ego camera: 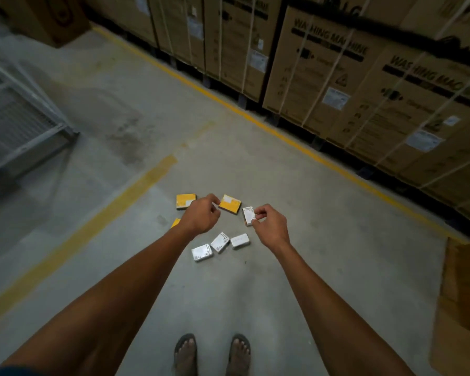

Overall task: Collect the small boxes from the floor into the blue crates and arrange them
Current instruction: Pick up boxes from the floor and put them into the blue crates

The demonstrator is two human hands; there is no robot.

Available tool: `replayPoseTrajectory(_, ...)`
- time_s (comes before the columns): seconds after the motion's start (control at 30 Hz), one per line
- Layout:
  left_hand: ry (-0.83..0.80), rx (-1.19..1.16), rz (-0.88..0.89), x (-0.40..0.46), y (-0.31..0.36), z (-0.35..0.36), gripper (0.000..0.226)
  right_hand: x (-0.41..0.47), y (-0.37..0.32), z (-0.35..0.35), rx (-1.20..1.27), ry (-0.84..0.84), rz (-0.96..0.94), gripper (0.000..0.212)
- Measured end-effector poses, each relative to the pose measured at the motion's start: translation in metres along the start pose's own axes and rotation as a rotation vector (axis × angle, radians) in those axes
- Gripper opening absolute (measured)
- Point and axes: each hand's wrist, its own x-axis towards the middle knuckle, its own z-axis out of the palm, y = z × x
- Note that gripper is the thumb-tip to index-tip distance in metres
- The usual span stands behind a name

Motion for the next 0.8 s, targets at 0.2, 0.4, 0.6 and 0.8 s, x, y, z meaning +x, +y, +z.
replayPoseTrajectory(0.2, 0.062, -0.019, 0.01, 0.039, -0.056, 0.058, 0.027, 0.047, 0.056, 0.067, -0.034, -0.023, -0.06, 0.027)
replayPoseTrajectory(0.4, 0.116, -0.001, 0.001, 0.077, -0.154, 0.151, 0.029, 0.079, 0.146, 0.168, -0.062, -0.057, -0.139, 0.027)
replayPoseTrajectory(0.6, 0.138, 0.019, 0.009, 0.125, -0.273, 0.265, 0.029, 0.124, 0.265, 0.273, -0.139, -0.048, -0.213, 0.028)
replayPoseTrajectory(0.8, 0.114, 0.071, 0.021, 0.165, -0.352, 0.336, 0.037, 0.172, 0.331, 0.333, -0.212, -0.091, -0.252, 0.036)
